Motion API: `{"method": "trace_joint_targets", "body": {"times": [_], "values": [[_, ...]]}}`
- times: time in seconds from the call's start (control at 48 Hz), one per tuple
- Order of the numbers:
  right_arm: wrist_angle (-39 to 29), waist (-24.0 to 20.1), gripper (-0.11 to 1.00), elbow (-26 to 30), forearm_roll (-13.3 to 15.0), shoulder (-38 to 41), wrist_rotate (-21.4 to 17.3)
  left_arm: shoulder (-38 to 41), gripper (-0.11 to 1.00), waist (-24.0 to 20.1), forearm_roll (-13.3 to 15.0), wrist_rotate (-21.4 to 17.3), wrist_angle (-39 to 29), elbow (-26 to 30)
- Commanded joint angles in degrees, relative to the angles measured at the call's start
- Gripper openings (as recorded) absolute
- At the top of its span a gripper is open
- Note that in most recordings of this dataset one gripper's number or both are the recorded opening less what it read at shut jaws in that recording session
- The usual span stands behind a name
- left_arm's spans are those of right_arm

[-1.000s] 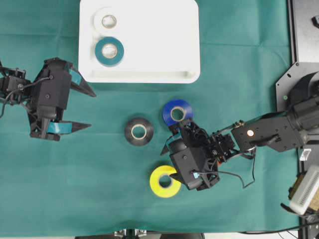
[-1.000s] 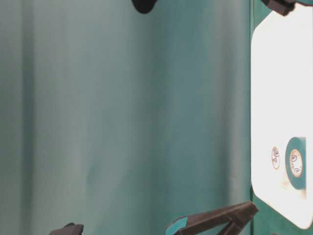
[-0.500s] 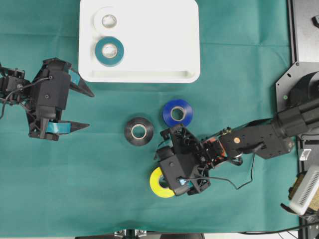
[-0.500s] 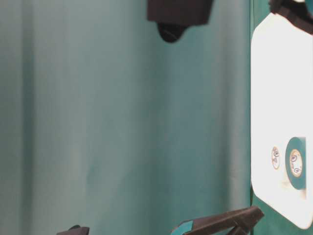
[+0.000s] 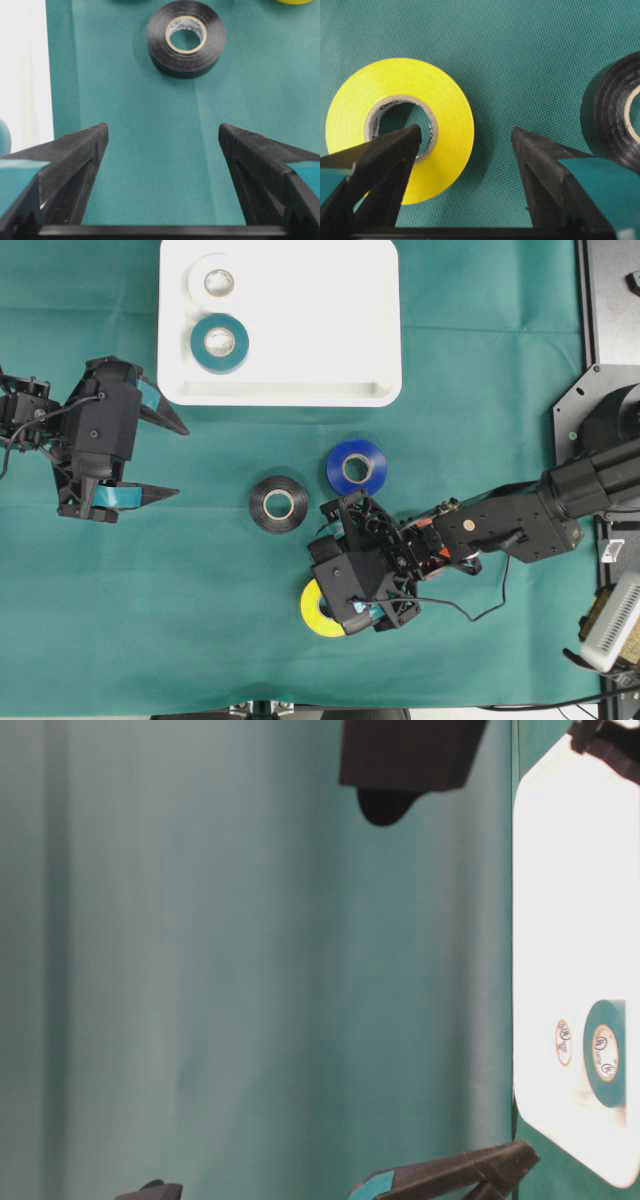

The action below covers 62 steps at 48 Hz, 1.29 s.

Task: Put the tape alternately from left to right into the white case.
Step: 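Move the right gripper down to the yellow tape roll and grasp it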

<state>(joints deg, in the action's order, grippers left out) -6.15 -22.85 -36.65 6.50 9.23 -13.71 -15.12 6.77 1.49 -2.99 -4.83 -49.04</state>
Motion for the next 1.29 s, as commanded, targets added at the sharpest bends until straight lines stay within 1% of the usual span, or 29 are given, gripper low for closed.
{"method": "trace_joint_targets", "body": {"times": [0.0,0.083,0.146,0.271,0.333,0.833,1.104,1.271], "values": [[0.18,-0.18,0.74,0.97,0.26,-0.62,0.18,-0.44,0.6,0.09,0.09,0.0,0.44,0.79],[0.18,-0.18,0.71,0.97,0.44,-0.62,0.18,-0.44,0.6,0.09,0.09,0.0,0.35,0.79],[0.26,-0.26,0.63,1.14,0.44,-0.62,0.18,-0.44,0.6,0.09,0.09,0.0,0.44,0.79],[0.26,-0.18,0.32,1.49,0.53,-0.62,0.18,-0.44,0.6,0.18,0.09,0.0,0.44,0.79],[0.26,-0.26,0.2,1.67,0.53,-0.62,0.18,-0.44,0.6,0.09,0.09,0.0,0.44,0.79],[-0.35,-0.26,0.19,2.29,0.53,-0.97,0.09,-0.44,0.6,0.09,0.09,0.0,0.44,0.62],[-1.41,-0.18,0.19,2.37,0.44,-5.01,-0.09,-0.44,0.6,0.09,0.09,0.0,0.44,0.62],[-2.55,-0.26,0.19,2.37,0.44,-7.03,-1.32,-0.44,0.6,0.09,0.09,0.0,0.44,0.62]]}}
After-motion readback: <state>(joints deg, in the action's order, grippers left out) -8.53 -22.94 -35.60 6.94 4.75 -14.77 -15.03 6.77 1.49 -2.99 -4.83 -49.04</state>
